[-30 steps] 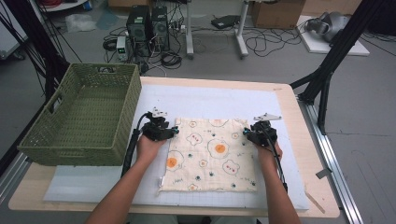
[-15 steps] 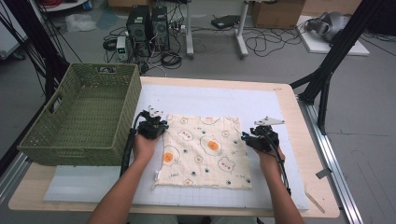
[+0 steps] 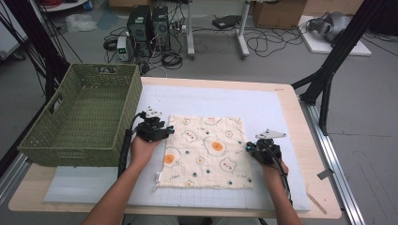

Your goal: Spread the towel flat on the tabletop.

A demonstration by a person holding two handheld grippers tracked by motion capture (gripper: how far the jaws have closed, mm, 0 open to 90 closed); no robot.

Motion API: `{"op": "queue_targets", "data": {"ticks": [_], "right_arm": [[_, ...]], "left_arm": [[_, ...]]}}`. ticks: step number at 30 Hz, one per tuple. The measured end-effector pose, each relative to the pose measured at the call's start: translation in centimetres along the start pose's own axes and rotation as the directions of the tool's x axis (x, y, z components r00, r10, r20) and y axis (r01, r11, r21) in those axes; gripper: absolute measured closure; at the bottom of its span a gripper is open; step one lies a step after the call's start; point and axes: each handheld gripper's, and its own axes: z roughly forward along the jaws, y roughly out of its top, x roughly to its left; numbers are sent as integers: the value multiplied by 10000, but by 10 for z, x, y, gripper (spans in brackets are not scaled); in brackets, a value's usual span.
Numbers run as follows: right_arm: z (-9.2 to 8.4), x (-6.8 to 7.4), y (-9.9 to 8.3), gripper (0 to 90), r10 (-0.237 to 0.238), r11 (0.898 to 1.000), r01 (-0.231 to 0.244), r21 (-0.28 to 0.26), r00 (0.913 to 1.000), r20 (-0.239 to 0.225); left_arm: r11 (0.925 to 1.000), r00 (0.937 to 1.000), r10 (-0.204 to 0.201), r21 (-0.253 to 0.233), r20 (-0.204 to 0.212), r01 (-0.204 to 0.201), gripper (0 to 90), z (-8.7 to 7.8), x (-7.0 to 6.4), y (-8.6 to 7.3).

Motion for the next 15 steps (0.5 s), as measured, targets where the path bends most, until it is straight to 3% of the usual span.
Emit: {"op": "queue_targets", "data": {"ticks": [2,5,7,9,10,14,15], "right_arm": [[-1,-1,-1,794,402,9992,-402,-9,9992,66],[-8,-1,-3,635,395,9988,-395,-298,9992,10],[-16,-2,-5,599,511,9975,-510,-499,9987,4],[-23,-4,-7,553,604,9958,-605,-686,9982,-26],[-26,-4,-8,526,667,9953,-669,-699,9978,-53],[-39,-3,-19,488,560,9966,-573,-592,9982,-238],[-41,-2,-22,477,630,9966,-648,-510,9974,-355]], "left_arm": [[10000,10000,30,-73,35,-30,555,-3,-3,-6],[10000,9996,48,35,294,-49,558,-11,-8,-20],[9993,9983,364,110,453,-369,573,-16,-14,-26],[9990,9973,435,16,591,-437,575,-20,-19,-31],[9981,9964,529,286,666,-549,575,-21,-21,-32],[9893,9913,1221,747,498,-1256,600,-21,-29,-37],[9903,9909,1235,580,542,-1266,636,-21,-29,-39]]}}
